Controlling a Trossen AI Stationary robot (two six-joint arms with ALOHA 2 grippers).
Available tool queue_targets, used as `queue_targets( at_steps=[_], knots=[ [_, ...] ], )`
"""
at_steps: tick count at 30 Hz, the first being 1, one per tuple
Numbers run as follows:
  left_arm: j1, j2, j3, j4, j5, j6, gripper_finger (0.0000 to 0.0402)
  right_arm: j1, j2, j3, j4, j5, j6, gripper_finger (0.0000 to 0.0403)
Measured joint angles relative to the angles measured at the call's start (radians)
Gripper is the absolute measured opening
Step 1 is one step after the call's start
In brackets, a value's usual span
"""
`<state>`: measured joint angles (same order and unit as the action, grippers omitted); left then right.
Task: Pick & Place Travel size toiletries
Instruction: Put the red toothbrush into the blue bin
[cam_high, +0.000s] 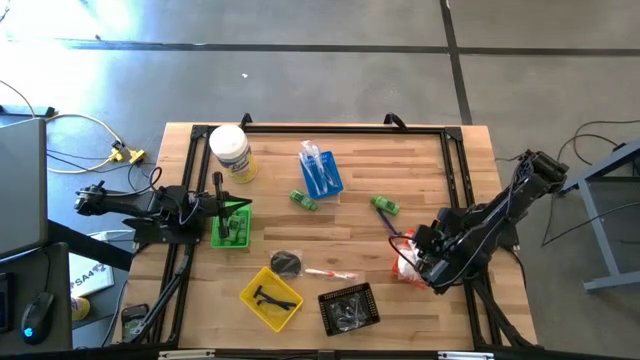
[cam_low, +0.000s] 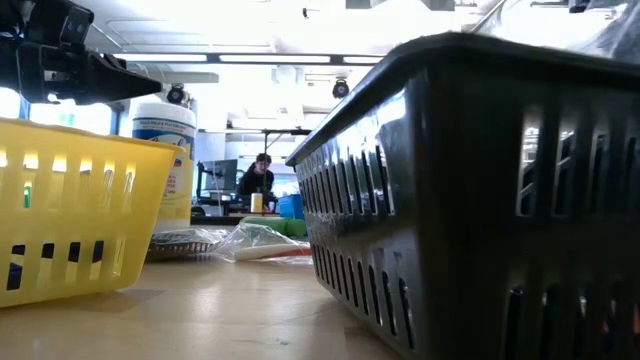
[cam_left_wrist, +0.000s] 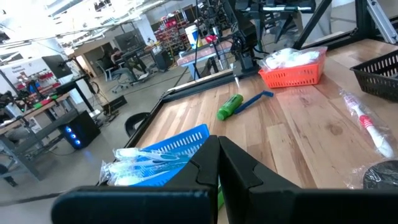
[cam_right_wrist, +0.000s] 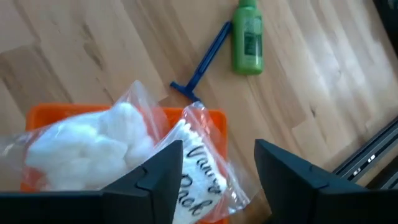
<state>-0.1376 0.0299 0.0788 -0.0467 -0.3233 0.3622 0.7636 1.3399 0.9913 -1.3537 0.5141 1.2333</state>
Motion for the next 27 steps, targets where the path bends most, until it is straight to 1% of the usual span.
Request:
queue_targets(
  at_steps=[3,5,6,8,9,11,12,14,16,17,19,21,24,27],
  knots=[
    [0.000,0.000,0.000,0.000,0.000,0.000,0.0000,-0.005,0.000,0.000,0.008,0.035,-0.017,0.0197],
    [0.000,0.000,0.000,0.000,0.000,0.000,0.0000,-0.005,0.000,0.000,0.027,0.098,-0.032,0.0194],
    [0.000,0.000,0.000,0.000,0.000,0.000,0.0000,-0.005,0.000,0.000,0.038,0.155,-0.034,0.0190],
    [0.000,0.000,0.000,0.000,0.000,0.000,0.0000,-0.005,-0.002,0.000,0.070,0.305,-0.036,0.0176],
    [0.000,0.000,0.000,0.000,0.000,0.000,0.0000,-0.005,-0.010,0.000,0.092,0.376,-0.046,0.0165],
    [0.000,0.000,0.000,0.000,0.000,0.000,0.0000,-0.005,-0.047,0.000,0.171,0.463,-0.132,0.0136],
    [0.000,0.000,0.000,0.000,0.000,0.000,0.0000,-0.005,-0.071,0.000,0.230,0.482,-0.200,0.0118],
    [0.000,0.000,0.000,0.000,0.000,0.000,0.0000,-0.015,-0.136,-0.001,0.368,0.468,-0.367,0.0076],
    [0.000,0.000,0.000,0.000,0.000,0.000,0.0000,-0.046,-0.200,-0.007,0.559,0.412,-0.574,0.0032],
    [0.000,0.000,0.000,0.000,0.000,0.004,0.0000,-0.070,-0.230,-0.014,0.667,0.357,-0.686,0.0017],
    [0.000,0.000,0.000,0.000,0.000,0.013,0.0000,-0.131,-0.267,-0.033,0.880,0.212,-0.896,0.0008],
    [0.000,0.000,0.000,0.001,0.000,0.024,0.0000,-0.209,-0.271,-0.054,1.066,0.049,-1.045,0.0005],
    [0.000,0.000,0.000,0.001,0.000,0.026,0.0000,-0.350,-0.246,-0.086,1.199,-0.185,-1.164,0.0003],
    [0.000,0.000,0.000,0.001,0.000,0.026,0.0000,-0.495,-0.222,-0.110,1.277,-0.391,-1.205,0.0003]
  ],
)
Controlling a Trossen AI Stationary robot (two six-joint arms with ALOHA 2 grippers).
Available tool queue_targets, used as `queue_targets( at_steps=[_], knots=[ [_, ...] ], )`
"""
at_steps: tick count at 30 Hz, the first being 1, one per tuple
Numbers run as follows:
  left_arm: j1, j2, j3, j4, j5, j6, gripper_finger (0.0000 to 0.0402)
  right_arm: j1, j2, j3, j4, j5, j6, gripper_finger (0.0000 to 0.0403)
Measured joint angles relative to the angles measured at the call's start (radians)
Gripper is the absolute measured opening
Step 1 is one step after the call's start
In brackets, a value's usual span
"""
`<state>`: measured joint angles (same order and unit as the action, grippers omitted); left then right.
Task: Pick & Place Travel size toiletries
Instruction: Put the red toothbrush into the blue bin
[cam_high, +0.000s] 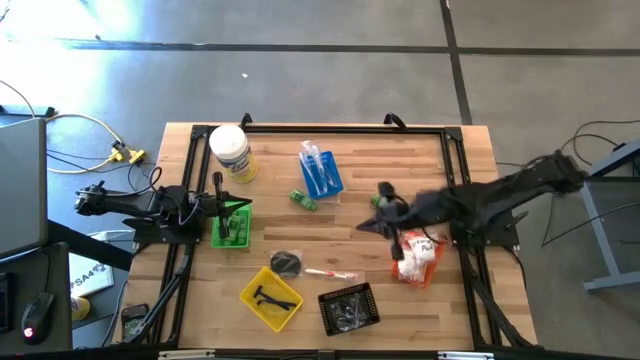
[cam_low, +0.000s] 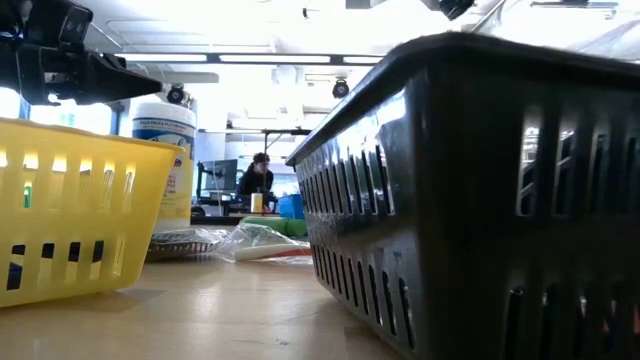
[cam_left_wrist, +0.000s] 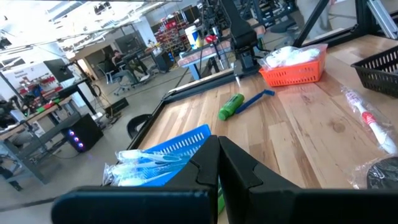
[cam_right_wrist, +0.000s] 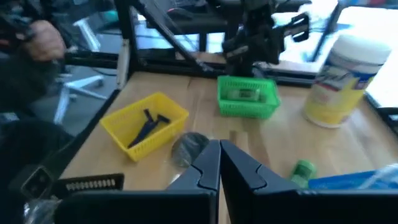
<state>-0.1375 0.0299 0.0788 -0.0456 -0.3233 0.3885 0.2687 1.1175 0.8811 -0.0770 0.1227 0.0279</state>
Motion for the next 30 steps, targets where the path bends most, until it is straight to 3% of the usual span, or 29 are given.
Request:
queue_targets(
  at_steps=[4,8,11,15,22,25,30],
  knots=[
    [0.000,0.000,0.000,-0.002,0.000,0.000,0.0000,-0.155,-0.021,0.001,0.052,-0.206,-0.010,0.0002],
    [0.000,0.000,0.000,-0.003,0.000,-0.007,0.0000,-0.274,-0.095,0.000,0.050,-0.316,-0.032,0.0002],
    [0.000,0.000,0.000,-0.003,0.000,-0.023,0.0000,-0.347,-0.168,-0.010,0.049,-0.350,-0.058,0.0002],
    [0.000,0.000,0.000,0.006,0.000,-0.031,0.0000,-0.442,-0.298,-0.131,0.149,-0.395,-0.083,0.0002],
    [0.000,0.000,0.000,0.042,0.000,-0.045,0.0000,-0.639,-0.406,-0.370,0.415,-0.581,0.053,0.0002],
    [0.000,0.000,0.000,0.047,0.000,-0.009,0.0000,-0.660,-0.412,-0.414,0.428,-0.626,0.057,0.0002],
    [0.000,0.000,0.000,0.107,0.000,0.052,0.0000,-0.655,-0.415,-0.525,0.564,-0.590,0.058,0.0002]
  ],
)
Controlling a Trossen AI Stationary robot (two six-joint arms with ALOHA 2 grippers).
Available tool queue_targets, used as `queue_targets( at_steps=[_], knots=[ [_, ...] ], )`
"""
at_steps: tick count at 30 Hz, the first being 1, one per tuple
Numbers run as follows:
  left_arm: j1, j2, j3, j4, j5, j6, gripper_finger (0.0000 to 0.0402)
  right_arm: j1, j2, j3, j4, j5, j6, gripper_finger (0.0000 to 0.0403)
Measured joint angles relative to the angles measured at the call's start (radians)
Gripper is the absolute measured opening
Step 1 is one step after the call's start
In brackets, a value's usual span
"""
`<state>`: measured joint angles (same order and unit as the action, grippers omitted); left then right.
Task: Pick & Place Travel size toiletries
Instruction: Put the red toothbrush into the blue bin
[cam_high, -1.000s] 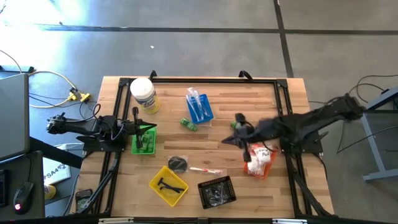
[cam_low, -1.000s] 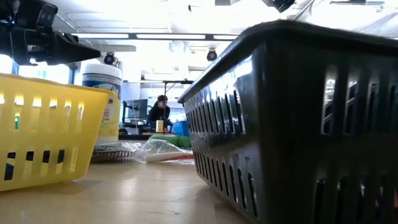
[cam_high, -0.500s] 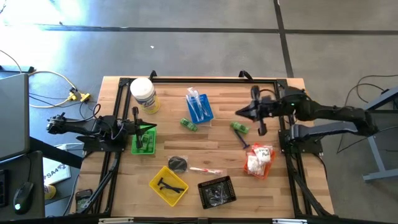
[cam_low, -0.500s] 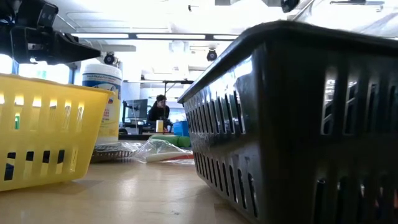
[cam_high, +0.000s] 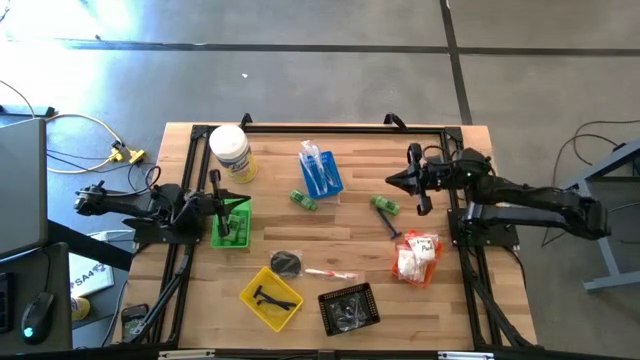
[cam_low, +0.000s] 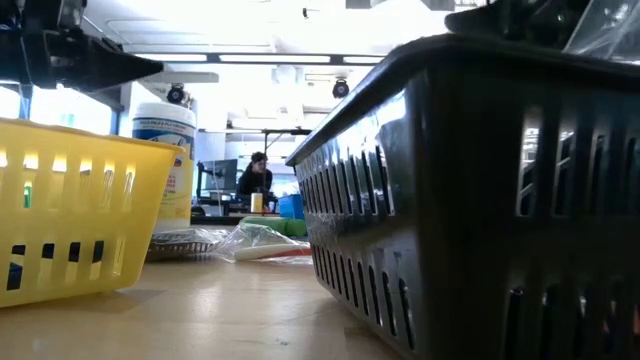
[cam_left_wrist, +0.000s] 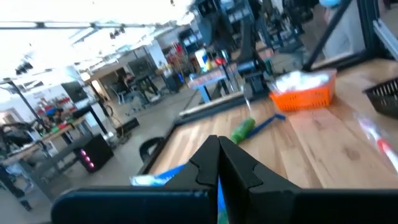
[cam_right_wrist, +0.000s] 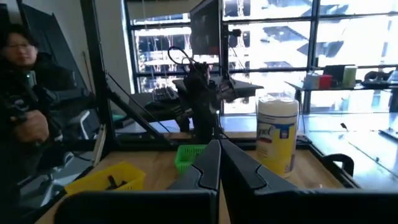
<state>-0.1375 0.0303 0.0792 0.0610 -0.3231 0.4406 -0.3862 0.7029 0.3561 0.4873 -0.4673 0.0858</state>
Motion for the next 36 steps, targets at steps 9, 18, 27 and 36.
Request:
queue_targets(
  at_steps=[9,18,27,36],
  knots=[
    [0.000,0.000,0.042,-0.028,-0.020,-0.213,0.0000,-0.010,-0.039,-0.171,0.252,0.023,0.092,0.0002],
    [0.000,0.075,0.079,-0.072,-0.024,-0.292,0.0000,-0.009,-0.038,-0.224,0.249,0.036,0.052,0.0002],
    [0.000,0.252,0.112,0.019,0.003,-0.239,0.0000,-0.010,-0.040,-0.227,0.259,0.097,0.070,0.0002],
    [0.000,0.382,0.188,0.002,0.020,-0.275,0.0000,-0.062,-0.044,-0.227,0.253,0.015,0.129,0.0002]
  ],
)
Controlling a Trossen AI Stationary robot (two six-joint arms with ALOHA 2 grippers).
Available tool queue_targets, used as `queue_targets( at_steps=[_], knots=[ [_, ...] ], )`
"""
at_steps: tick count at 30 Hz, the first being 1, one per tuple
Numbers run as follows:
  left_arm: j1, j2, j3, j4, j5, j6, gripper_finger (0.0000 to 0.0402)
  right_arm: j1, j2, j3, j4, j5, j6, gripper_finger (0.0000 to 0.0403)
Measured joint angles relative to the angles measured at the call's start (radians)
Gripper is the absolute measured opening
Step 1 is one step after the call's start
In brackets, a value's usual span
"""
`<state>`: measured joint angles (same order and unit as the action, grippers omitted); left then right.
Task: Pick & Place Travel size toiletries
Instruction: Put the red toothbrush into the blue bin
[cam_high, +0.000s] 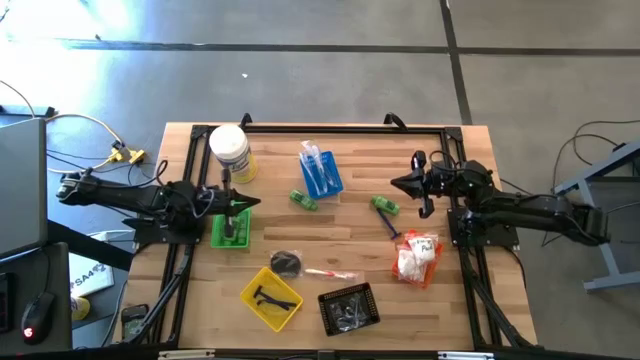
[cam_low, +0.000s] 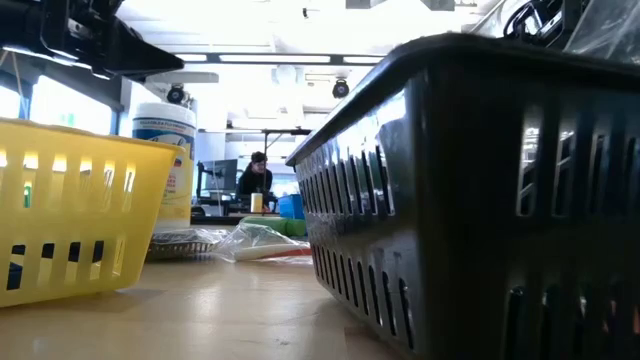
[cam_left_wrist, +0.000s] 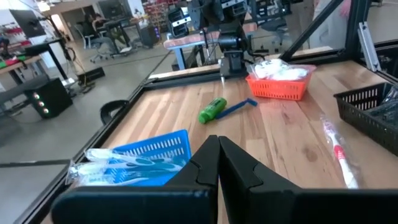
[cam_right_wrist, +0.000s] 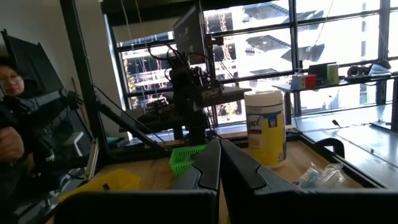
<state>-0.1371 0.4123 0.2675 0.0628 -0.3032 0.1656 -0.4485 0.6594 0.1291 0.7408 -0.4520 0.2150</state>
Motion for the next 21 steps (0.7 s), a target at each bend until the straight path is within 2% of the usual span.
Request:
queue_targets(
  at_steps=[7,12,16,21],
  knots=[
    [0.000,0.024,0.002,0.022,-0.002,-0.018,0.0000,-0.079,0.001,0.000,-0.001,-0.002,0.000,0.0002],
    [0.000,0.024,0.002,0.013,-0.004,-0.032,0.0000,-0.161,0.003,0.000,0.003,-0.119,-0.001,0.0002],
    [0.000,0.024,0.002,0.017,-0.041,-0.052,0.0000,-0.203,0.003,0.000,0.004,-0.177,-0.007,0.0002],
    [0.000,0.024,0.002,0.025,-0.133,-0.076,0.0000,-0.237,0.007,0.000,0.004,-0.183,-0.009,0.0002]
  ],
)
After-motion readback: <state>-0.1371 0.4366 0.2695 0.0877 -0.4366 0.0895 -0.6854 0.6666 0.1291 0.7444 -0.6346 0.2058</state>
